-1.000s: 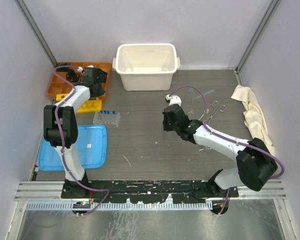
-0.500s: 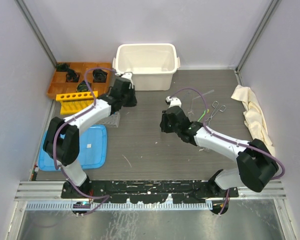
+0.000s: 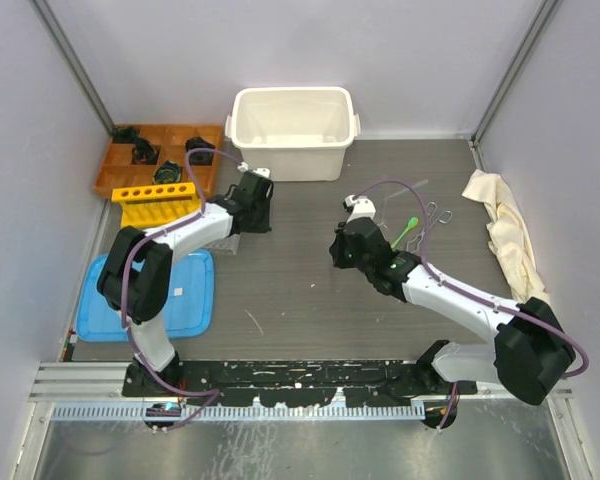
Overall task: Organize the chemistry lab equipment
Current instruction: Move the test tube rack to the center of the board.
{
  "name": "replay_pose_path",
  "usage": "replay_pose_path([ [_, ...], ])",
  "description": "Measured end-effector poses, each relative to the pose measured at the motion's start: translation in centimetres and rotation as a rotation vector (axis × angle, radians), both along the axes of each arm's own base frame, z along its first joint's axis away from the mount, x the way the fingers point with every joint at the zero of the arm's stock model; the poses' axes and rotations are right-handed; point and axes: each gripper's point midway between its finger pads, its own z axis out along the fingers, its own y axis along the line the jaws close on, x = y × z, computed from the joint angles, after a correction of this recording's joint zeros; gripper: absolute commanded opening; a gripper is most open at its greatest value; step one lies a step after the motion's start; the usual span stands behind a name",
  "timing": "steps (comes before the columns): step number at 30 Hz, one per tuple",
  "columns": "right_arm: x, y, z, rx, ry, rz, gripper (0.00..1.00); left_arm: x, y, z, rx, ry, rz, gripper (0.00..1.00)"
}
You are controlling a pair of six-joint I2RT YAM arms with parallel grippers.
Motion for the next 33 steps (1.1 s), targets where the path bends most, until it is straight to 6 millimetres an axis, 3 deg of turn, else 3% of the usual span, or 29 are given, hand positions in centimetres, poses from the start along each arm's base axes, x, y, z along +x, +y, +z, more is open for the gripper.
replay_pose_path([
  [8, -0.4, -0.5, -0.6, -0.009, 0.008, -0.011, 0.03, -1.0, 2.7, -0.9, 0.125, 0.037, 0.059, 0.09],
  [20, -0.6, -0.8, -1.2, -0.019, 0.017, -0.013, 0.04, -0.4, 5.1, -2.7, 0.191, 0.062, 0.118, 0.06],
  [33, -0.7, -0.9, -1.4, -0.024, 0.022, -0.013, 0.05, -1.5, 12.2, -5.6, 0.212, 0.163, 0.264, 0.05],
])
